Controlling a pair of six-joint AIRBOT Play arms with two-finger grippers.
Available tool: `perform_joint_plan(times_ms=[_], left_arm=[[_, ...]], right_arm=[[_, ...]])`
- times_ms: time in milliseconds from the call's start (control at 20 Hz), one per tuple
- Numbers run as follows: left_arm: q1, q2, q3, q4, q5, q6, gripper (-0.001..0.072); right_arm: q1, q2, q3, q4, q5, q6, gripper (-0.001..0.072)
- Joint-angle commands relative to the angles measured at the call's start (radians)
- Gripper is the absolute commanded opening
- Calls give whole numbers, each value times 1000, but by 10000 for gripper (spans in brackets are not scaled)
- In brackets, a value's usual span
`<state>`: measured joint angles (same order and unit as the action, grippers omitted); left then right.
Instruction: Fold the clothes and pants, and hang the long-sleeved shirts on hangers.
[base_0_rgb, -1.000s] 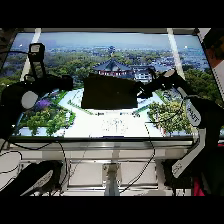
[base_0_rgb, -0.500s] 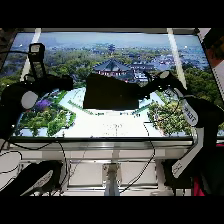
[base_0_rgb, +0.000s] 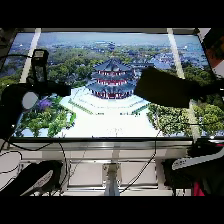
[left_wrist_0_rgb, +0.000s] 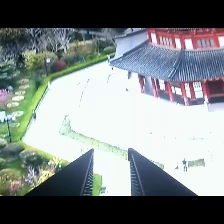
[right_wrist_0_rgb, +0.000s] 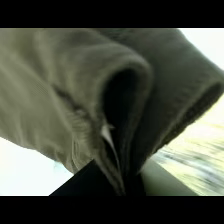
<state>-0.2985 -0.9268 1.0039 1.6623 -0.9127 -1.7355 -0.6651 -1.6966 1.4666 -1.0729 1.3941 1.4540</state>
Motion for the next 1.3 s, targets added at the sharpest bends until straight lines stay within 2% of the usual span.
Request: perform_joint_plan(times_ms=[0, 50, 200, 250, 450, 500, 550, 600, 650, 700, 800, 850, 900, 950, 1050, 1250], left_arm=[[0, 1, 0, 6, -140, 0, 130], [0, 1, 0, 6, -160, 0, 64], [0, 1, 0, 6, -173, 0, 54], [0, 1, 0, 6, -174, 0, 27], [0, 0, 0, 6, -173, 0, 27], [0, -2, 0, 6, -173, 0, 27], [0, -3, 0, 6, -173, 0, 28], [0, -3, 0, 6, -173, 0, 29], [0, -3, 0, 6, -173, 0, 28], [0, -3, 0, 6, -173, 0, 29], [0, -3, 0, 6, -173, 0, 29], [0, -3, 0, 7, -173, 0, 29], [0, -3, 0, 20, -174, 0, 28], [0, -2, 0, 44, -180, 0, 28], [0, -2, 0, 106, -237, 0, 27], [1, 37, 0, 137, -369, 34, 25]], right_arm=[[-258, 78, 0, -116, 35, 62, 16], [-315, 93, 0, -131, 44, 67, 16], [-420, 105, 0, -183, 109, 69, 16], [-443, 107, 0, -236, 126, 71, 15], [-494, 139, 0, -501, 134, 161, 19], [-504, 142, 0, -509, 142, 167, 87], [-513, 144, 0, -517, 167, 211, 355], [-518, 146, 7, -518, 180, 229, 534], [-520, 146, 35, -520, 192, 230, 549], [-519, 147, 75, -515, 191, 240, 548], [-512, 148, 187, -407, 172, 257, 524], [-502, 148, 243, -308, 160, 253, 369], [-485, 149, 280, -212, 160, 217, 95], [-455, 153, 291, -129, 162, 174, 19], [-360, 154, 280, -76, 192, 149, 18], [-72, 154, 179, -137, 203, 105, 17]])
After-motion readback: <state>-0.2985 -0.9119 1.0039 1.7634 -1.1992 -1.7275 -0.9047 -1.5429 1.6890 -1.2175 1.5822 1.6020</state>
